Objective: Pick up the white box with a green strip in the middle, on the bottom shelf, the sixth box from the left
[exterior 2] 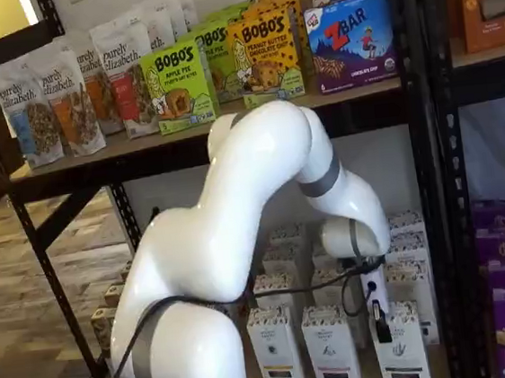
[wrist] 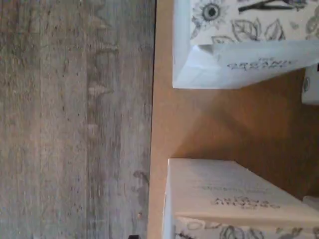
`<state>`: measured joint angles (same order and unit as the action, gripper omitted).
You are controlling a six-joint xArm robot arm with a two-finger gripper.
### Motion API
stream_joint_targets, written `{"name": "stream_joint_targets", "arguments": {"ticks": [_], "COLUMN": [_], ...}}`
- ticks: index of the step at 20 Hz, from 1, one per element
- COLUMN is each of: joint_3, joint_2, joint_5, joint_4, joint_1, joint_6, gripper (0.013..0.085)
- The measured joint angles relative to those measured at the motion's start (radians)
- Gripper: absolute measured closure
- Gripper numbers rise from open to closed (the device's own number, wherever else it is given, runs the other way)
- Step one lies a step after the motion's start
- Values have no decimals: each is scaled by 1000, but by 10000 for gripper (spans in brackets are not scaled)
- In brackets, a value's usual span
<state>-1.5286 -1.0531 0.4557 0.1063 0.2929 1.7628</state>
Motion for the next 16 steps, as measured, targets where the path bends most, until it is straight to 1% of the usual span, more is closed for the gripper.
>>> {"name": "stream_joint_targets", "arguments": {"ticks": [1,2,4,5,6,7,8,16], "joint_3": [-5,-8,-11,-13,-15,-17,-18,-21], "joint_2": [-2,-4,-6,-7,-7,-8,-8,-6], "joint_5": [6,11,15,18,22,27,29,37], "joint_4": [4,6,7,9,10,11,11,30], "joint_1": [0,0,0,0,0,0,0,-1], "joint_6": [-3,-5,-6,-7,-9,-9,-9,-27], "gripper": [170,170,250,250,290,290,330,330]}}
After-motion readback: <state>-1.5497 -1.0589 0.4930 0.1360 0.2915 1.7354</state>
